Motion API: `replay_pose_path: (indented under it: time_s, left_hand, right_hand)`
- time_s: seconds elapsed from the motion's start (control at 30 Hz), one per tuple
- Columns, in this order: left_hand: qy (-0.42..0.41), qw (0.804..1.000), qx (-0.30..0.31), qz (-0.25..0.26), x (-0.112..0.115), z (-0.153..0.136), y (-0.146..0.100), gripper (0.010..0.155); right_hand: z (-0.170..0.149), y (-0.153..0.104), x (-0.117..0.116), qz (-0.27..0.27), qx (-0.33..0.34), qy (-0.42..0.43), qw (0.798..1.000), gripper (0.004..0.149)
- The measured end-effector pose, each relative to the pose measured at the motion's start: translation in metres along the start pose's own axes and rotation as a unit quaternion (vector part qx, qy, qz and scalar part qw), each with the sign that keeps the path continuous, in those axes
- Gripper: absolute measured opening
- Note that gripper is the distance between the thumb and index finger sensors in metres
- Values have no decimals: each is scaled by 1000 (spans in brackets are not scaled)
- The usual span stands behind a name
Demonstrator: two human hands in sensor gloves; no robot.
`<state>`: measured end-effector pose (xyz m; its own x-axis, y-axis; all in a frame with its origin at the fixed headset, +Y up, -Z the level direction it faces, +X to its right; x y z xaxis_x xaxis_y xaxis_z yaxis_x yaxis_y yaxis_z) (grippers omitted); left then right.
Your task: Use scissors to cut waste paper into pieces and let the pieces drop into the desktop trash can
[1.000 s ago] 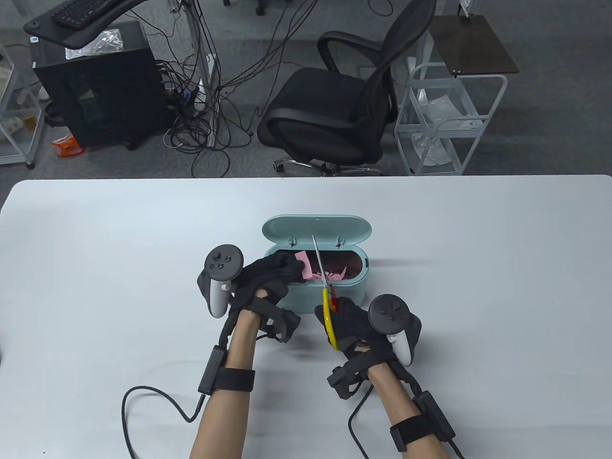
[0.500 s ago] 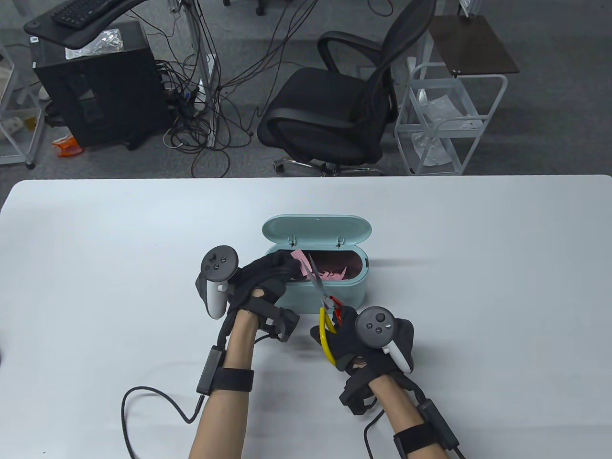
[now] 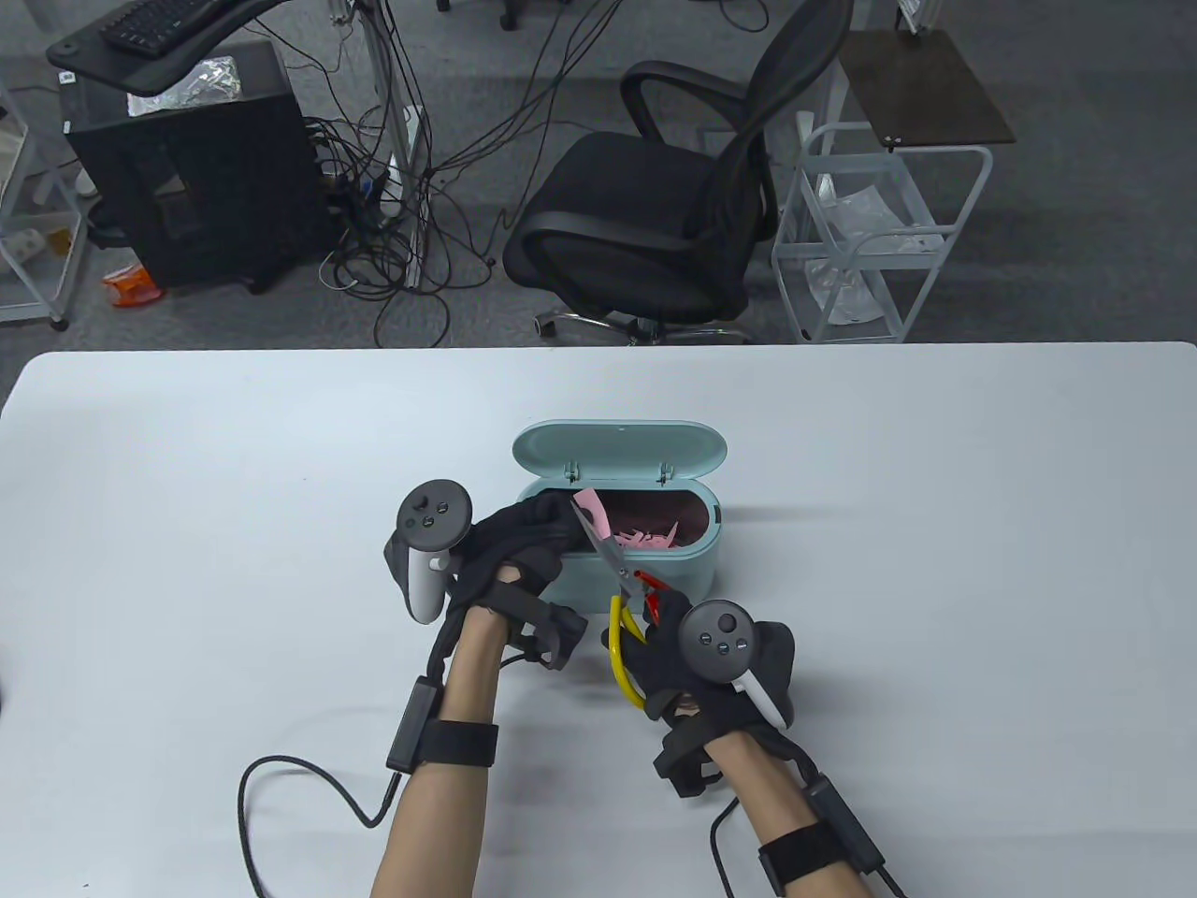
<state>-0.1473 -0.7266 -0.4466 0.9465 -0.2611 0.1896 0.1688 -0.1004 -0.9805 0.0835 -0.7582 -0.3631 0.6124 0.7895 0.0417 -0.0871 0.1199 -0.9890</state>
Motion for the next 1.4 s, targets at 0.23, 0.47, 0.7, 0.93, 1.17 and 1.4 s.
replay_pose_path:
  time_s: [0.23, 0.47, 0.7, 0.93, 1.17, 1.4]
  left_hand:
    - [-1, 1000, 0, -1, 1, 0, 0, 39]
    - [-2, 1000, -1, 1, 1, 0, 0, 40]
    - [7, 1000, 0, 8, 0, 0, 0, 41]
    - [30, 1000, 0, -2, 2, 2, 1, 40]
    - [30, 1000, 0, -10, 2, 2, 1, 40]
    - [30, 1000, 0, -6, 2, 3, 1, 41]
  right_hand:
    - [-1, 1, 0, -1, -2, 20, 1000, 69]
    - [-1, 1, 8, -24, -1, 47, 999, 59]
    - [-3, 1, 12, -29, -1, 56, 998, 57]
    - [-5, 4, 5, 18, -18, 49, 998, 64]
    - [-1, 9, 6, 16, -16, 58, 998, 64]
    - [0, 9, 12, -12, -18, 64, 998, 56]
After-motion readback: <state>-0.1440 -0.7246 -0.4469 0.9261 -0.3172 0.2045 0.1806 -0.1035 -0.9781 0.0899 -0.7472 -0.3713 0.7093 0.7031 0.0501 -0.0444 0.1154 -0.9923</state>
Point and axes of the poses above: the tracker on the back of each hand, its own z axis roughly to the thumb side, its own y axis roughly from the wrist to the fingertips, x = y × z, the point moved 5 cm from there along y, roughly from the wrist to the fingertips, and after that the axes turned 5 degrees about -z, right-handed, at the moved point
